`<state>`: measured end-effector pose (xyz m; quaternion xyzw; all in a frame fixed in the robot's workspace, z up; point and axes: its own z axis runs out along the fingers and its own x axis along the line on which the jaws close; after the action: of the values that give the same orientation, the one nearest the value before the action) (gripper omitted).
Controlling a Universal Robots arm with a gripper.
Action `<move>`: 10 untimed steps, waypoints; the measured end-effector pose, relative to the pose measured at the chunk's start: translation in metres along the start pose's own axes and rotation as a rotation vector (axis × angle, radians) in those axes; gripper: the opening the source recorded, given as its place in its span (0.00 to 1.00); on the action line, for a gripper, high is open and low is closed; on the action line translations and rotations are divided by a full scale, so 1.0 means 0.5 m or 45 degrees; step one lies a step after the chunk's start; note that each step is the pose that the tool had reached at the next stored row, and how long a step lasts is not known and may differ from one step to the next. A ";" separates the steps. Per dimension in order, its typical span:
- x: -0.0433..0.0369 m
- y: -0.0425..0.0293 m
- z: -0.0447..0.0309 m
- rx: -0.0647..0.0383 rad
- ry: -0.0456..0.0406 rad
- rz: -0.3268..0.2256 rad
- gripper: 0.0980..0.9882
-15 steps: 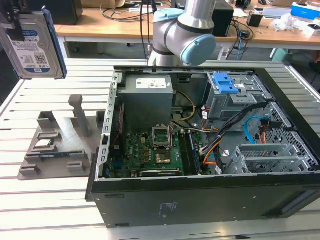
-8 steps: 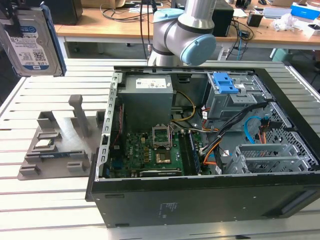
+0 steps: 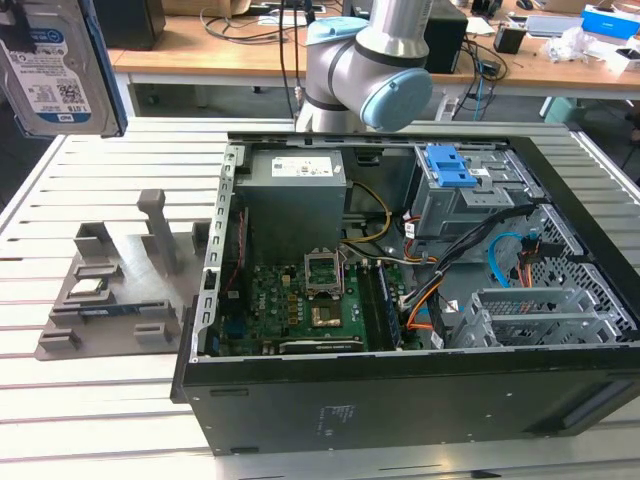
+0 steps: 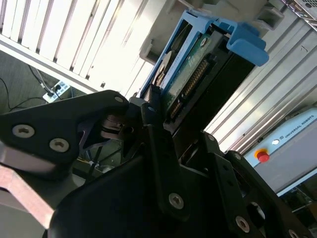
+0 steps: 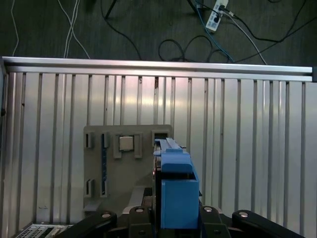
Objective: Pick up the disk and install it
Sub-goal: 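Pick up the disk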
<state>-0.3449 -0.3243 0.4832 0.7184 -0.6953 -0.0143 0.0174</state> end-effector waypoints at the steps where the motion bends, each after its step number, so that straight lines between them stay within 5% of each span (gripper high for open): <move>1: 0.000 0.000 -0.003 0.000 0.000 0.000 0.30; 10: 0.000 0.001 -0.025 0.000 0.000 0.000 0.30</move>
<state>-0.3449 -0.3242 0.4955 0.7184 -0.6953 -0.0143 0.0175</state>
